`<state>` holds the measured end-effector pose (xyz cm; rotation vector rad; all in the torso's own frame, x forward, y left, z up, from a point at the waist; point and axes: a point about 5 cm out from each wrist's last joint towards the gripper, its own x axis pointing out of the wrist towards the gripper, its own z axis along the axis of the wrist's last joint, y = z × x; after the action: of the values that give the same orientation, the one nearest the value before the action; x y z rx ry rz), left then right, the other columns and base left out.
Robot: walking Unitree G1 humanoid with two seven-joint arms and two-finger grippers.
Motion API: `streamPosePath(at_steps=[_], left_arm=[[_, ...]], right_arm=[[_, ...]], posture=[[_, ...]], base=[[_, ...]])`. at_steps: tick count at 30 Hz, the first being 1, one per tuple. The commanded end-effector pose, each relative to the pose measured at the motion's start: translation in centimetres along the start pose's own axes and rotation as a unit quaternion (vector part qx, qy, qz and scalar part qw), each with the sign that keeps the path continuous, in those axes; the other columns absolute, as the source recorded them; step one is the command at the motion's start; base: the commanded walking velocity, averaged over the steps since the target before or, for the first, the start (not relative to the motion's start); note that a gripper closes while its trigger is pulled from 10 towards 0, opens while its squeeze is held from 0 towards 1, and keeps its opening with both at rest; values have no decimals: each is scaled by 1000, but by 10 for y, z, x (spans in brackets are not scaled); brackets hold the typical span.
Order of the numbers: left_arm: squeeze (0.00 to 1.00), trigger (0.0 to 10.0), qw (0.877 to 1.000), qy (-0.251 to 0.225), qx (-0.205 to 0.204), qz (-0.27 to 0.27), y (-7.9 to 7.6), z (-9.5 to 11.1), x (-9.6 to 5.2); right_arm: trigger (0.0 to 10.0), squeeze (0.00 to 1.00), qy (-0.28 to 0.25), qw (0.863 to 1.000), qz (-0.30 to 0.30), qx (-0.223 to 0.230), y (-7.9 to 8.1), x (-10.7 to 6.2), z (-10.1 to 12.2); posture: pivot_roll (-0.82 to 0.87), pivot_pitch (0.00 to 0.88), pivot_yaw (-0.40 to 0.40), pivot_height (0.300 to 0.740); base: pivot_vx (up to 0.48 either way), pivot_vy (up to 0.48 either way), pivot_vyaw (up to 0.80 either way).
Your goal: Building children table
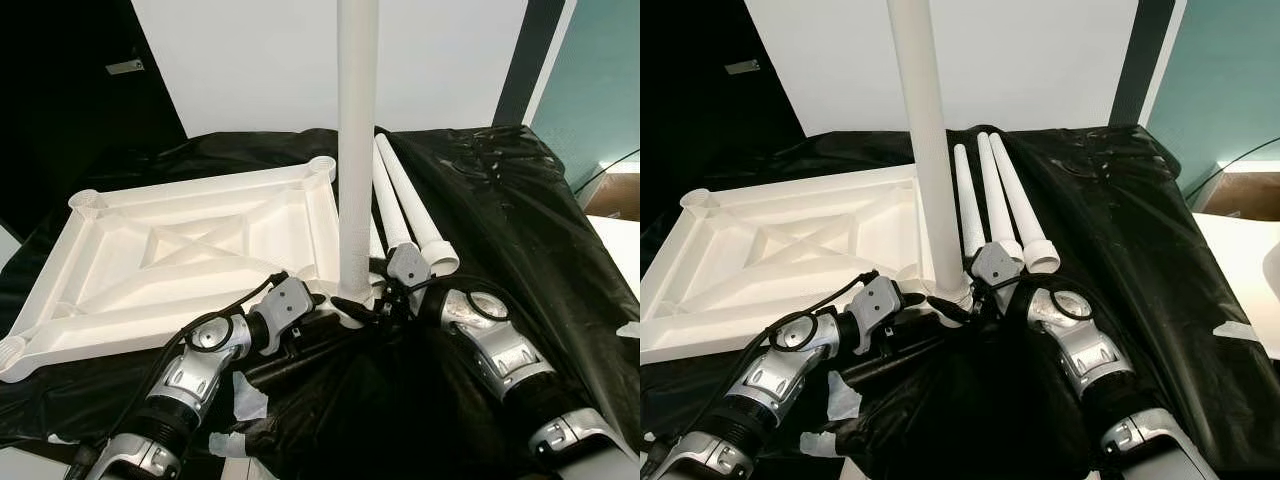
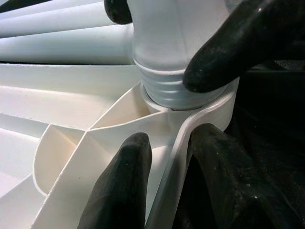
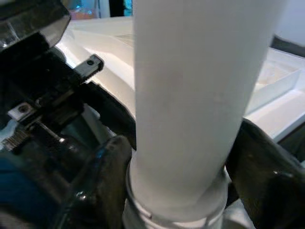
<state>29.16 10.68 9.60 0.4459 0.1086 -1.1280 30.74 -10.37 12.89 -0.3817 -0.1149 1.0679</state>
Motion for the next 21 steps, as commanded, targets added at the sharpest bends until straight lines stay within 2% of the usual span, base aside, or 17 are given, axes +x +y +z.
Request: streamPosePath(at_steps=[1, 7, 9, 10, 11, 12, 14, 15, 17, 21], left_arm=[[0, 10000, 999, 35, -21, -15, -8, -17, -3], [0, 10000, 999, 36, -21, -13, -8, -17, -4], [0, 10000, 999, 36, -21, -11, -8, -18, -4], [0, 10000, 999, 36, -21, -11, -8, -18, -4], [0, 10000, 999, 36, -22, -11, -9, -18, -4], [0, 10000, 999, 36, -22, -11, -9, -18, -4], [0, 10000, 999, 36, -22, -11, -9, -18, -4], [0, 10000, 999, 36, -22, -11, -9, -18, -4], [0, 10000, 999, 36, -22, -13, -9, -18, -3], [0, 10000, 999, 38, -21, -16, -9, -18, -3]], right_arm=[[0, 0, 17, 1000, -16, 8, -13, -9, -5], [0, 0, 18, 999, -15, 30, -16, -9, -7], [0, 0, 6, 997, -50, 62, -13, -8, -9], [0, 0, 6, 997, -50, 62, -13, -8, -9], [0, 0, -1, 992, -91, 86, -7, -6, -12], [0, 0, -1, 992, -91, 86, -7, -6, -12], [0, 0, -19, 976, -178, 124, 14, -3, -20], [0, 0, -19, 976, -178, 124, 14, -3, -20], [0, 0, -27, 966, -215, 141, 30, -2, -22], [0, 0, -30, 964, -221, 148, 34, 0, -23]], posture=[[46, 0, 68, 740], [50, 0, 64, 740], [52, 0, 57, 740], [52, 0, 57, 740], [52, 0, 54, 740], [52, 0, 54, 740], [47, 0, 59, 740], [47, 0, 59, 740], [44, 0, 62, 740], [43, 0, 65, 740]], base=[[0, 0, 0], [0, 0, 0], [0, 0, 0], [0, 0, 0], [0, 0, 0], [0, 0, 0], [0, 0, 0], [0, 0, 0], [0, 0, 0], [0, 0, 0]])
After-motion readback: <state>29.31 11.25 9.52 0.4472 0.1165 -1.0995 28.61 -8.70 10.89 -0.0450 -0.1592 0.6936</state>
